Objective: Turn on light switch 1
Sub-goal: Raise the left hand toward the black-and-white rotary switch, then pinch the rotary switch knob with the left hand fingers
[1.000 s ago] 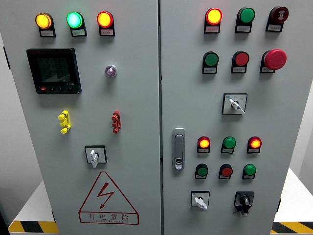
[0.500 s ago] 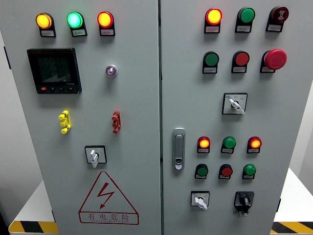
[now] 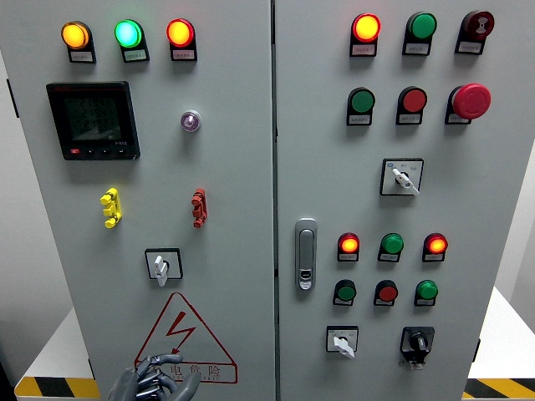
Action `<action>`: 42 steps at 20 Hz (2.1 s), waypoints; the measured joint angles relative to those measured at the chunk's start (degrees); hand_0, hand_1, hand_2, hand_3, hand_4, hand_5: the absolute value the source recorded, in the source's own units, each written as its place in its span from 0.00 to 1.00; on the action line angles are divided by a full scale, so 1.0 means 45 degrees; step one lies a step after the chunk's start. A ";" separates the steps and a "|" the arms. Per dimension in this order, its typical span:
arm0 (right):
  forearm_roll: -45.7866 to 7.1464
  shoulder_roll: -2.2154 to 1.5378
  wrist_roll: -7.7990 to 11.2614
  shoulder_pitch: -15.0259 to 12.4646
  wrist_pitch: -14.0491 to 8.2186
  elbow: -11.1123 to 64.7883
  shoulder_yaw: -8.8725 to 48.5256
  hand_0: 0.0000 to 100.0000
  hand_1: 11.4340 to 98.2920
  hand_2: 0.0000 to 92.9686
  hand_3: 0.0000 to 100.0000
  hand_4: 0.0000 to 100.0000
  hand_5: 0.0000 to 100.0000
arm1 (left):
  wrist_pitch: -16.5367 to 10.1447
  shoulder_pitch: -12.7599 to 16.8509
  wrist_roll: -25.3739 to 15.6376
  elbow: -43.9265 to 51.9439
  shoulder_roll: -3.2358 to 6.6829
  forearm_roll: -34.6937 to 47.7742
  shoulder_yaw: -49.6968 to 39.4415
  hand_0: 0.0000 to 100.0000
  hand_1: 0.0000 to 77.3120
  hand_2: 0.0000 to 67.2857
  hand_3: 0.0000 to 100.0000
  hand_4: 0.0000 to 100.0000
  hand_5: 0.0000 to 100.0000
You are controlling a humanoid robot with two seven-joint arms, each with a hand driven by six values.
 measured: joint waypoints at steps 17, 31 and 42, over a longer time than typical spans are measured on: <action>0.0000 0.0006 0.0001 0.0002 0.0000 0.0000 -0.0004 0.00 0.10 0.00 0.20 0.19 0.11 | 0.0383 -0.1853 0.0773 -0.0129 -0.0111 -0.1086 -0.0858 0.00 0.79 0.59 0.99 1.00 1.00; 0.0000 0.0004 0.0001 0.0002 -0.0002 0.0000 0.0000 0.00 0.09 0.00 0.20 0.19 0.11 | 0.1643 -0.2956 0.1705 -0.0155 -0.0065 -0.0990 -0.1173 0.00 0.97 0.68 1.00 1.00 1.00; 0.0000 0.0009 0.0001 0.0002 -0.0004 0.0000 -0.0001 0.00 0.10 0.00 0.20 0.19 0.11 | 0.2261 -0.3403 0.1987 -0.0103 -0.0082 -0.0950 -0.1124 0.00 0.99 0.70 1.00 1.00 1.00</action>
